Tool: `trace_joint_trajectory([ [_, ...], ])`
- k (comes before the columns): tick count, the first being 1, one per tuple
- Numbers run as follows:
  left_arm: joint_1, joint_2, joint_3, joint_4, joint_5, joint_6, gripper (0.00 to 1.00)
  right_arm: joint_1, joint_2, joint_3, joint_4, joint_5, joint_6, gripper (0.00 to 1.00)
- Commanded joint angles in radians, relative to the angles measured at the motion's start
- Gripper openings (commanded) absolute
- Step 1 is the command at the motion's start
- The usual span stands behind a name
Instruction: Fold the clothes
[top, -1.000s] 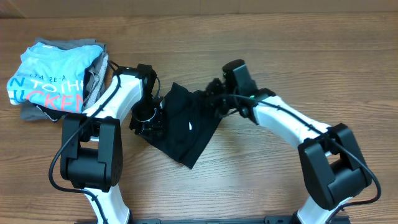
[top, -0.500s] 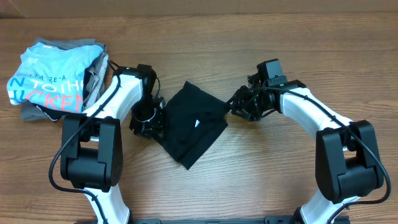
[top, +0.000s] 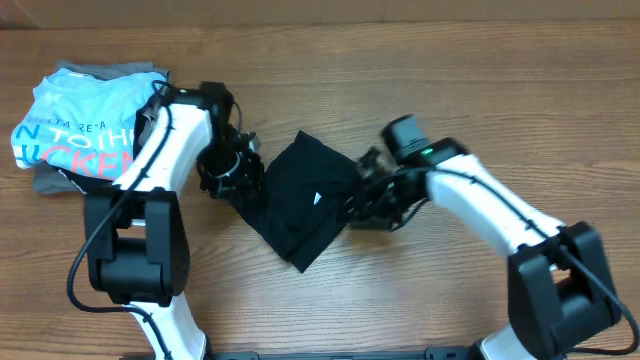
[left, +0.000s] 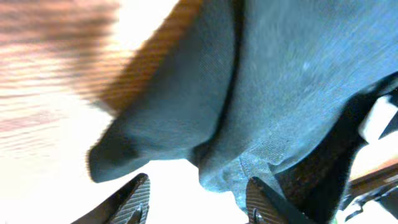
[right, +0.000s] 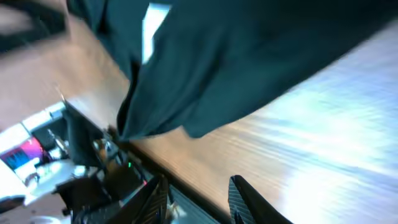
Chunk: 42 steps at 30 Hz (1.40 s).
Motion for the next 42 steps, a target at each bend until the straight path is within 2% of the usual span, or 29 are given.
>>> trace_joint_trajectory([
  [1,0.046,-0.010,0.034,0.005,0.051,0.039,0.59,0.138,-0.020,0.003,0.052,0.106,0.225,0.37],
  [5,0.064,-0.010,0.034,0.008,0.051,0.077,0.64,0.275,-0.018,-0.013,0.168,0.258,0.444,0.42],
  [7,0.063,-0.010,0.034,0.012,0.050,0.092,0.66,0.312,-0.018,-0.018,0.227,0.298,0.477,0.43],
  [11,0.063,-0.010,0.034,0.025,0.047,0.120,0.68,0.359,-0.013,-0.020,0.323,0.413,0.527,0.51],
  [13,0.064,-0.010,0.034,0.040,0.047,0.120,0.68,0.365,-0.003,-0.021,0.345,0.456,0.568,0.51],
  [18,0.063,-0.010,0.034,0.071,0.012,0.120,0.68,0.365,0.056,-0.021,0.372,0.464,0.592,0.27],
  [20,0.064,-0.010,0.034,0.073,-0.005,0.120,0.67,0.366,0.067,-0.021,0.367,0.452,0.590,0.21],
  [22,0.063,-0.010,0.031,0.077,-0.036,0.121,0.64,0.366,0.066,-0.021,0.346,0.435,0.576,0.05],
  [24,0.063,-0.010,0.023,0.085,-0.061,0.120,0.62,0.362,0.063,-0.019,0.323,0.420,0.538,0.04],
  [28,0.063,-0.010,-0.023,0.121,-0.057,0.120,0.56,0.312,0.042,-0.019,0.172,0.420,0.494,0.04],
  [35,0.063,-0.009,-0.190,0.281,0.056,0.150,0.56,0.274,0.023,-0.019,0.083,0.395,0.387,0.06],
  [39,0.063,-0.009,-0.251,0.332,0.126,0.151,0.44,0.274,0.023,-0.019,0.079,0.399,0.382,0.07],
  [42,0.063,-0.009,-0.278,0.338,0.158,0.179,0.23,0.274,0.023,-0.019,0.072,0.399,0.382,0.08],
])
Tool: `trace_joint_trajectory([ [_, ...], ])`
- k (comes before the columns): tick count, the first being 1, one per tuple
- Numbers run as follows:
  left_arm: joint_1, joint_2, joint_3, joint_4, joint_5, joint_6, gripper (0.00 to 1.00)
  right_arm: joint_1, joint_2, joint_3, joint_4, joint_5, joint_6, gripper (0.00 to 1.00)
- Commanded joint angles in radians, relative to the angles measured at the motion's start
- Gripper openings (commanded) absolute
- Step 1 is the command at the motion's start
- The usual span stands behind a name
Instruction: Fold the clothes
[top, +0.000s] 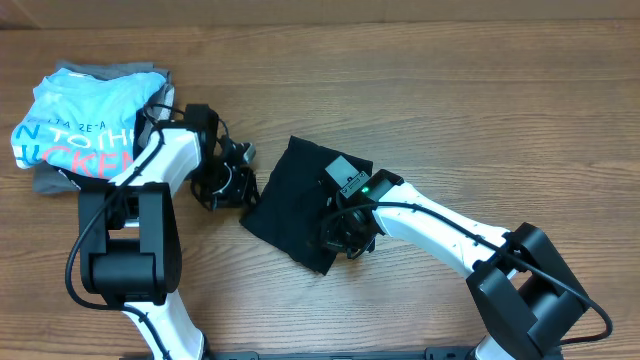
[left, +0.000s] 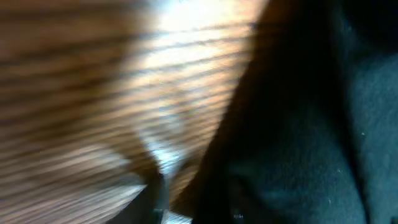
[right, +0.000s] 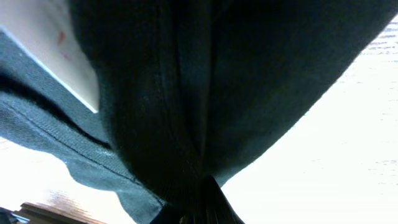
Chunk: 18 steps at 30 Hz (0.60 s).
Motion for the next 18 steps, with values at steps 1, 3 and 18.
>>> trace_joint_trajectory([
  [1,0.000,-0.009,-0.040,-0.005,0.074,0.052,0.13,0.004,-0.033,-0.003,-0.012,-0.003,-0.019,0.08],
  [3,0.003,-0.009,-0.047,-0.033,0.046,0.071,0.04,-0.002,-0.033,-0.003,-0.035,0.011,-0.019,0.08],
  [18,0.095,-0.048,-0.013,-0.209,0.170,0.187,0.12,-0.055,-0.117,0.033,-0.151,0.224,-0.152,0.40],
])
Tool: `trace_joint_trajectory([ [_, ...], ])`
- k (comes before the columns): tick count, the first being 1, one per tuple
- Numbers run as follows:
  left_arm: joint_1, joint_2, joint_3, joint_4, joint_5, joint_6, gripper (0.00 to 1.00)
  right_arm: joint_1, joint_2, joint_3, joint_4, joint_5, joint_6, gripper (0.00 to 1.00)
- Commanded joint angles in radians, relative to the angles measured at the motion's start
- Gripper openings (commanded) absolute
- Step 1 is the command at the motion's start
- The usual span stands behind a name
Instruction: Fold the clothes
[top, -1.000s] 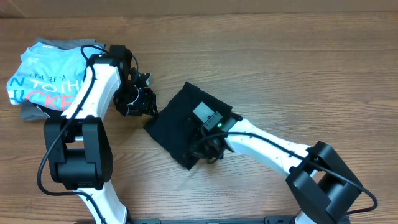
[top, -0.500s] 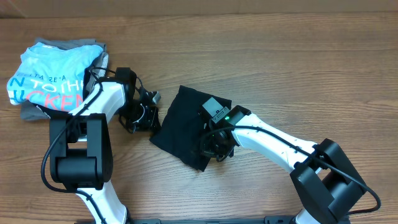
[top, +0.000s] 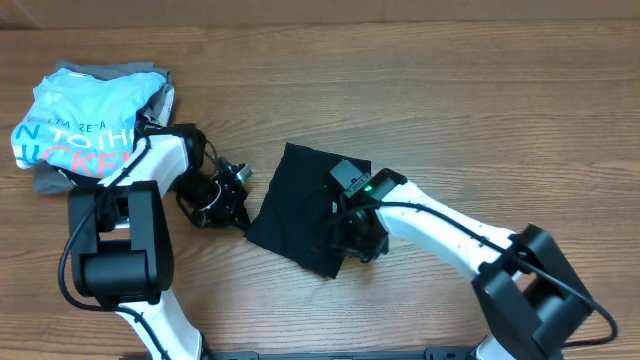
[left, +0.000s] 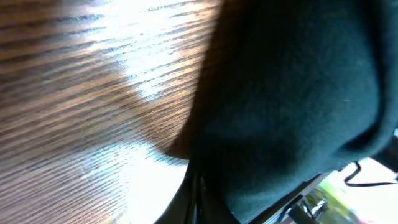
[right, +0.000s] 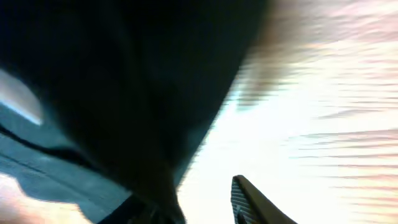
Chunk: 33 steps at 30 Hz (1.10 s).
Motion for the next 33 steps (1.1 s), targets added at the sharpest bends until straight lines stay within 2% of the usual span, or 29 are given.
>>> trace_joint_trajectory([
  [1,0.035,-0.076,0.026,-0.007,0.093,0.055,0.16,-0.068,-0.141,0.051,-0.029,0.162,-0.087,0.44],
  [3,0.048,-0.108,0.026,-0.006,0.126,0.055,0.26,-0.108,-0.187,0.068,-0.021,0.161,-0.122,0.50],
  [4,0.054,-0.129,0.026,-0.006,0.150,0.055,0.28,-0.142,-0.219,0.079,-0.008,0.156,-0.121,0.49],
  [6,0.056,-0.157,0.026,0.001,0.175,0.053,0.35,-0.177,-0.243,0.083,0.029,0.124,-0.121,0.41],
  [7,0.047,-0.164,0.026,0.006,0.161,0.053,0.38,-0.204,-0.248,0.083,0.082,0.067,-0.122,0.41],
  [11,0.024,-0.163,-0.018,0.050,0.124,0.033,0.41,-0.210,-0.222,0.081,0.241,-0.040,-0.198,0.52],
  [15,-0.004,-0.162,-0.145,0.209,0.117,-0.073,0.46,-0.185,-0.147,0.080,0.401,-0.047,-0.196,0.56],
  [20,-0.024,-0.162,-0.272,0.313,0.215,-0.085,0.44,-0.183,-0.014,0.080,0.548,-0.158,-0.233,0.51],
  [22,-0.024,-0.162,-0.293,0.315,0.202,-0.085,0.39,-0.179,0.033,0.080,0.593,-0.196,-0.241,0.52],
  [26,-0.024,-0.162,-0.309,0.317,0.187,-0.085,0.21,-0.171,0.148,0.080,0.689,-0.195,-0.253,0.56],
  [27,-0.023,-0.162,-0.309,0.318,0.187,-0.086,0.17,-0.171,0.175,0.080,0.710,-0.195,-0.252,0.55],
  [29,-0.023,-0.162,-0.309,0.318,0.187,-0.085,0.11,-0.171,0.207,0.080,0.726,-0.194,-0.252,0.33],
  [30,-0.023,-0.162,-0.309,0.316,0.186,-0.086,0.10,-0.171,0.217,0.080,0.726,-0.190,-0.252,0.18],
  [33,-0.023,-0.162,-0.309,0.294,0.163,-0.085,0.04,-0.174,0.229,0.080,0.717,-0.135,-0.251,0.11],
])
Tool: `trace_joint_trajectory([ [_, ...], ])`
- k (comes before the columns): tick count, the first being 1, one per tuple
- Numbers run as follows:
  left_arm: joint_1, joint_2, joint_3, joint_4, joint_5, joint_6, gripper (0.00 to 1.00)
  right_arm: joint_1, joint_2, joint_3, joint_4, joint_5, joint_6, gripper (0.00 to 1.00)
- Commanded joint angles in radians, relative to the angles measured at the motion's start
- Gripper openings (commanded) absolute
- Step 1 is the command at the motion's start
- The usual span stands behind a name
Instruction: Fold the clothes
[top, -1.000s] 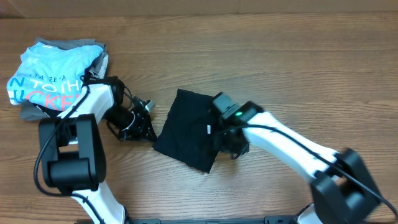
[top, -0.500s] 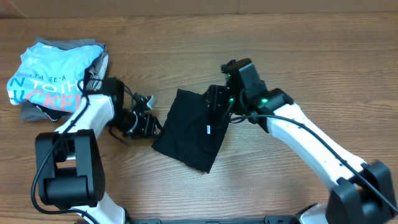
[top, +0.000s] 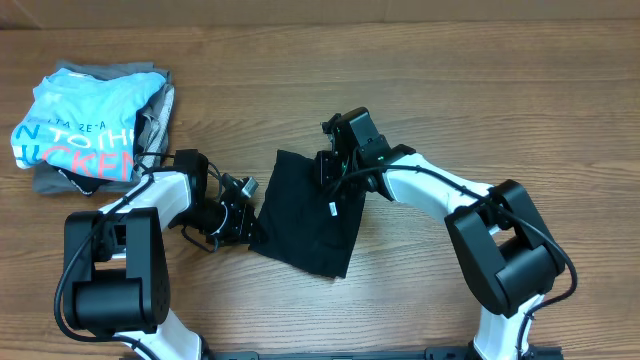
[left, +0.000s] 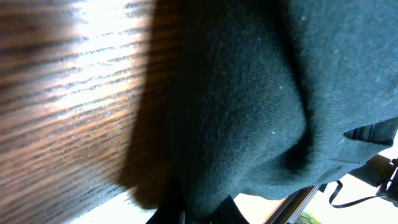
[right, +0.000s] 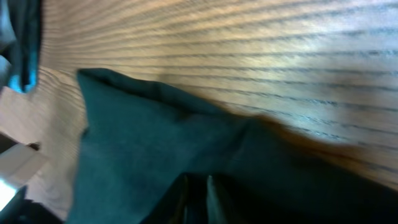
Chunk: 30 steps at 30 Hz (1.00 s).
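Observation:
A black garment (top: 300, 222) lies crumpled in a rough rectangle at mid-table, a small white tag (top: 333, 208) showing on it. At the cloth's left edge, my left gripper (top: 243, 213) is shut on the fabric. The left wrist view shows black cloth (left: 249, 93) bunched between that gripper's (left: 199, 208) fingers. My right gripper (top: 333, 172) sits at the garment's upper right edge. Seen from the right wrist, its fingers (right: 196, 193) are close together in the dark cloth (right: 137, 143), shut on it.
A stack of folded clothes (top: 85, 125), a light blue printed shirt over grey ones, lies at the far left. Bare wooden table (top: 500, 100) stretches to the right and behind the garment.
My right gripper was open at the garment's lower right part; it is now shut at the upper right edge. The left gripper still holds the left edge, slightly lower. The white tag now shows.
Both grippers stood open on either side of the black garment. Then both were shut on it, left at its left edge, right near its lower middle. The right one was then open there, and now grips the upper right edge.

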Motion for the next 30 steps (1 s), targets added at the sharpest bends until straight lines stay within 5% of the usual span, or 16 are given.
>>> trace_joint_trajectory([
  [1,-0.008,-0.016,-0.011,-0.039,-0.032,-0.003,0.04,-0.004,0.009,0.012,-0.002,0.071,-0.002,0.07],
  [8,-0.008,-0.016,-0.011,-0.126,-0.108,-0.003,0.04,-0.071,-0.005,0.015,-0.005,0.036,0.055,0.04],
  [10,-0.008,-0.016,-0.011,-0.121,-0.108,-0.003,0.05,-0.083,-0.041,0.018,-0.004,-0.049,0.012,0.22],
  [19,-0.008,-0.016,-0.011,-0.093,-0.108,-0.003,0.06,-0.010,-0.182,0.086,-0.108,-0.164,-0.083,0.46],
  [22,-0.008,-0.016,-0.011,-0.082,-0.105,-0.003,0.06,0.082,-0.150,0.082,-0.124,-0.023,-0.083,0.59],
  [30,-0.008,-0.016,-0.011,-0.077,-0.105,-0.003,0.06,0.183,0.027,0.082,-0.095,0.263,-0.010,0.57],
])
